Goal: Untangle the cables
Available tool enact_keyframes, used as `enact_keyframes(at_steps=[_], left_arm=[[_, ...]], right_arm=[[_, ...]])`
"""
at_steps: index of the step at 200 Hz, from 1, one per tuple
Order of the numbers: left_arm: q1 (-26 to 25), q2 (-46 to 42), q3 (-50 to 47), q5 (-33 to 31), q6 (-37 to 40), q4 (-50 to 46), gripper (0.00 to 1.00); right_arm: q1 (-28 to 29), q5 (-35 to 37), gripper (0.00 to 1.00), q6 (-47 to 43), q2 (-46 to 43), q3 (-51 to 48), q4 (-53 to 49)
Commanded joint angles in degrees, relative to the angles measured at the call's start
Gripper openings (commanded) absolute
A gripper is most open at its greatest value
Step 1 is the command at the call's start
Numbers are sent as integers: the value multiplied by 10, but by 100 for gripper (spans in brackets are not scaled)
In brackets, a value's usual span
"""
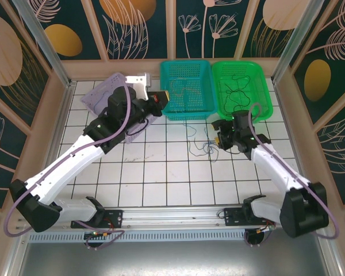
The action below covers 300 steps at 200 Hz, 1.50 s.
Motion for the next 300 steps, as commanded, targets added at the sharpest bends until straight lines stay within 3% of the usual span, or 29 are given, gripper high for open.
enact_keyframes(at_steps=[1,31,80,126,218,265,300], left_arm=[[2,4,-18,46,37,43,0],[2,7,-48,88,81,71,0],[2,16,-73,140,117,96,0],[1,22,-88,159,100,116,0],[2,16,-88,123,117,100,0],[2,21,-75,147,99,104,0],[2,16,-91,157,89,106,0]], right_arm=[[-1,-37,54,34,-43,13,-33],[37,-41,55,140,-64,17,62],[96,-41,59,344,-4,-20,277],[140,-28,63,453,35,-23,329],[182,-7,72,478,-31,-50,192],[190,33,74,507,-15,-95,267],[178,35,74,505,26,-68,308]])
